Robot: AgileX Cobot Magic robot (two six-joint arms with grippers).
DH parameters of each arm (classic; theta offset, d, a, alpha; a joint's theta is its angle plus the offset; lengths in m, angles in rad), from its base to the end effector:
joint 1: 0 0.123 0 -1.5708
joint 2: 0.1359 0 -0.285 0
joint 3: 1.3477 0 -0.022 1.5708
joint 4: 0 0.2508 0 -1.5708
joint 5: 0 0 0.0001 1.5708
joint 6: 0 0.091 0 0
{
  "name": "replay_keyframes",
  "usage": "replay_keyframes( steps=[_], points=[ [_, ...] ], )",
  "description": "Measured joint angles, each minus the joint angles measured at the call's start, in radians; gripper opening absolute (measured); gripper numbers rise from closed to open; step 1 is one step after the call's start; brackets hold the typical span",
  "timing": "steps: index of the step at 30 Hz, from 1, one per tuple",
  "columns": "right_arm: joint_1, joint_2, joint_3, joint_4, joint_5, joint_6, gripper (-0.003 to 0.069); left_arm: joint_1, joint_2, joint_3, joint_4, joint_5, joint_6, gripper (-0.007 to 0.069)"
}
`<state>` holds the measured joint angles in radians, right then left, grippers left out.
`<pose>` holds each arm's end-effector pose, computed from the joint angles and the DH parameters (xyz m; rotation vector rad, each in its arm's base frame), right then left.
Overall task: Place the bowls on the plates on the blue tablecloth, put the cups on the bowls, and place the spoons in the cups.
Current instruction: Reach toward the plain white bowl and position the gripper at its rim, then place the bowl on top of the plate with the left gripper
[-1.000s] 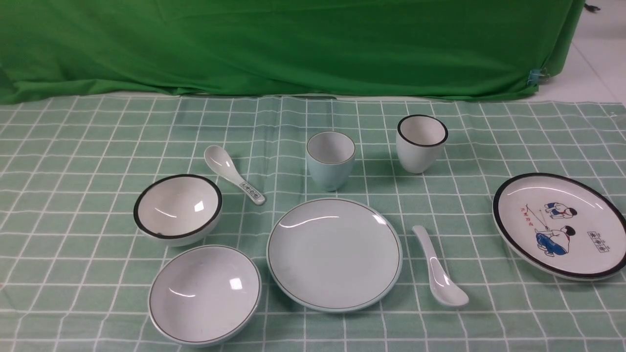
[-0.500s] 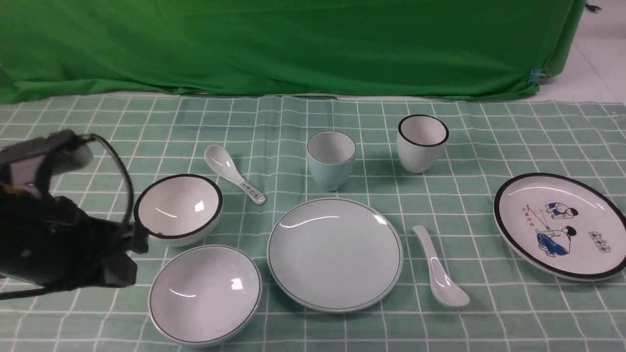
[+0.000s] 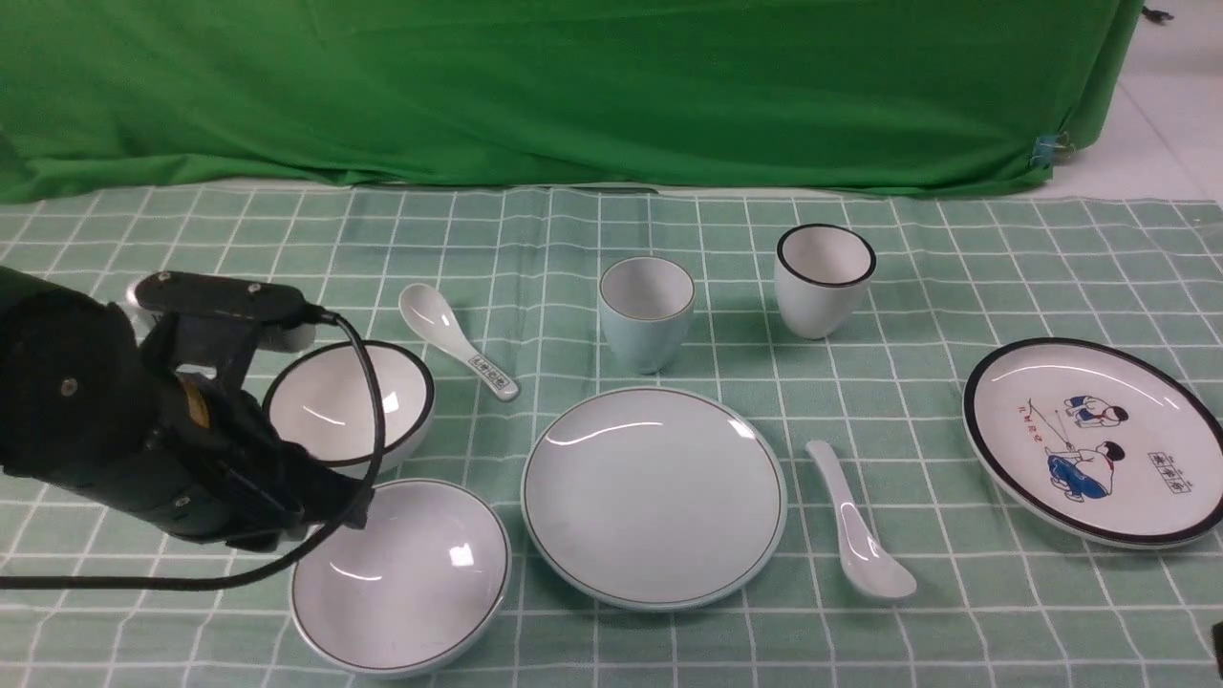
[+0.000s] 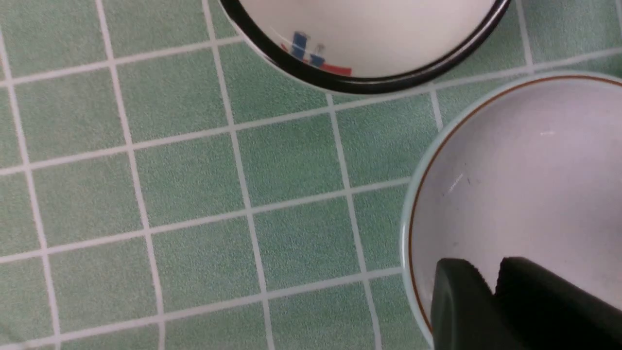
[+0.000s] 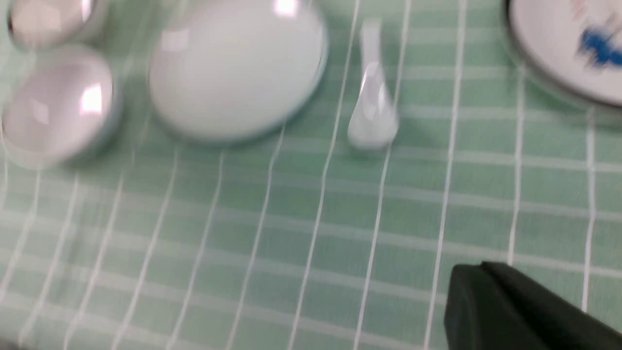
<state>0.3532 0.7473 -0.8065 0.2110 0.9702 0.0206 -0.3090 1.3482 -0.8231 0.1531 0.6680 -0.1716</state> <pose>0.1123 0.0582 0.3364 -0.3385 2.3898 0.4384 0.2434 -0.0687 0.2397 0.3124 2.6439 0.0097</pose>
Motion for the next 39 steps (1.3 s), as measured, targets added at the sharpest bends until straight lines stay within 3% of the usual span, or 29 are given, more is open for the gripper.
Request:
replay_keyframes(
  steps=[1,5,6,10,12,14,17,20,21,23,28,34,39],
  points=[
    [0.004,0.008,-0.003,0.0,0.001,-0.003,0.0023,0.0,0.001,0.0,0.002,0.0,-0.003,0.0118],
    [0.086,0.123,-0.022,-0.001,-0.024,-0.01,0.0022,0.0,0.076,0.002,0.041,-0.067,-0.048,0.0353],
    [0.092,0.128,-0.022,-0.001,-0.027,-0.01,0.0022,0.0,0.086,0.002,0.041,-0.072,-0.049,0.0363],
    [0.141,0.151,-0.022,-0.001,-0.09,-0.01,0.0022,0.0,0.194,0.002,0.007,-0.088,-0.056,0.0526],
    [0.154,0.151,-0.023,-0.001,-0.119,-0.009,0.0022,0.0,0.238,0.002,-0.019,-0.086,-0.056,0.0554],
    [0.159,0.152,-0.024,-0.001,-0.133,-0.009,0.0025,0.0,0.253,0.002,-0.035,-0.08,-0.057,0.0533],
    [0.161,0.152,-0.025,-0.001,-0.146,-0.009,0.0029,0.0,0.259,0.002,-0.051,-0.057,-0.059,0.0432],
    [0.161,0.152,-0.025,-0.001,-0.153,-0.009,0.0033,0.0,0.259,0.002,-0.051,-0.022,-0.056,0.0229],
    [0.161,0.152,-0.025,-0.001,-0.153,-0.009,0.0034,0.0,0.246,-0.011,-0.061,-0.012,-0.064,0.0116],
    [0.161,0.152,-0.025,-0.001,-0.153,-0.009,0.0036,0.0,0.227,-0.029,-0.072,0.037,-0.065,0.0072],
    [0.161,0.153,-0.025,-0.001,-0.15,-0.008,0.0045,0.0,0.139,-0.107,-0.067,0.218,-0.03,0.0023],
    [0.161,0.153,-0.025,-0.001,-0.149,-0.008,0.0057,-0.033,0.095,-0.278,-0.305,0.14,0.121,0.0022],
    [0.161,0.153,-0.025,-0.001,-0.149,-0.008,0.0074,-0.129,0.256,-0.392,-0.335,0.103,0.14,0.0022]
  ],
)
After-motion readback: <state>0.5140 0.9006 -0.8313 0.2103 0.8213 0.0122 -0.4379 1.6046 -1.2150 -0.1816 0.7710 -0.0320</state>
